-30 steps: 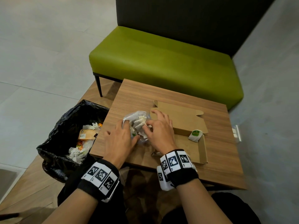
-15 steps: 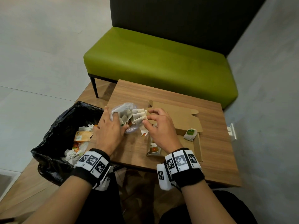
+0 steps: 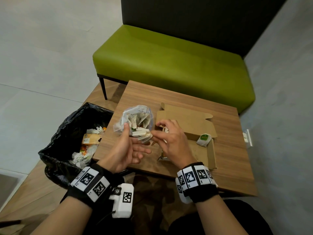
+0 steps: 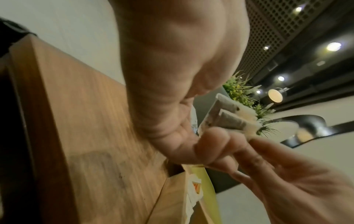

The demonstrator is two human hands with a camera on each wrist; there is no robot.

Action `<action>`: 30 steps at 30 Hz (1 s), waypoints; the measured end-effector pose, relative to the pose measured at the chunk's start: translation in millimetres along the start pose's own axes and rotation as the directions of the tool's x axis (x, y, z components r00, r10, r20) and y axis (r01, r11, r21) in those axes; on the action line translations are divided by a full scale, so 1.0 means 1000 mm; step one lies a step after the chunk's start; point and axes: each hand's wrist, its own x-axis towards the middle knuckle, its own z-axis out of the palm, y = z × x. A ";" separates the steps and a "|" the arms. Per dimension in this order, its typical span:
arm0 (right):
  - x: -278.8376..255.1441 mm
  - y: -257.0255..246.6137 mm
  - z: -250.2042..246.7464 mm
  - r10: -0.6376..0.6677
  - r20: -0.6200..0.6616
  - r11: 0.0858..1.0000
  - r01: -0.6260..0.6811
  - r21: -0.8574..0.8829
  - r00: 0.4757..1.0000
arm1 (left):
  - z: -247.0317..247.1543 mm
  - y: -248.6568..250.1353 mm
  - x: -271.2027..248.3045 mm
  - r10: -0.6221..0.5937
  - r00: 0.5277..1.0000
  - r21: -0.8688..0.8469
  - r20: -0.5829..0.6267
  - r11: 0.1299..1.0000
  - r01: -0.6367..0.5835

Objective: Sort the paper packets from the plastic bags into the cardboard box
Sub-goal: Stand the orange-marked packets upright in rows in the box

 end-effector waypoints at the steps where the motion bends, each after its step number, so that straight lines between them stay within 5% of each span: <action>1: -0.002 0.001 -0.001 -0.019 0.014 1.000 0.019 -0.007 1.000 | -0.001 0.001 -0.001 -0.007 0.999 -0.055 0.052 0.998 0.010; 9: -0.009 0.007 -0.001 -0.019 0.055 0.999 0.018 0.027 0.998 | 0.001 -0.002 -0.003 0.208 0.976 -0.084 0.065 0.976 -0.202; 13: -0.010 0.006 -0.001 0.132 0.011 0.959 -0.131 0.251 0.991 | 0.002 -0.007 0.000 0.340 0.940 0.004 0.019 0.940 -0.340; 15: -0.009 0.003 -0.003 0.293 0.003 0.881 -0.271 0.387 0.956 | 0.003 -0.011 0.004 0.399 0.917 0.041 -0.020 0.917 -0.398; 19: -0.005 -0.003 -0.003 0.585 0.099 0.655 -0.541 0.527 0.805 | 0.007 -0.018 0.007 0.505 0.863 0.112 -0.024 0.859 -0.500; 22: -0.006 -0.007 0.004 0.606 0.204 0.586 -0.605 0.538 0.769 | 0.009 -0.022 0.009 0.533 0.846 0.110 -0.012 0.842 -0.528; 30: -0.012 -0.002 0.010 0.610 0.201 0.564 -0.598 0.569 0.767 | 0.007 -0.030 0.018 0.545 0.834 0.084 -0.081 0.838 -0.539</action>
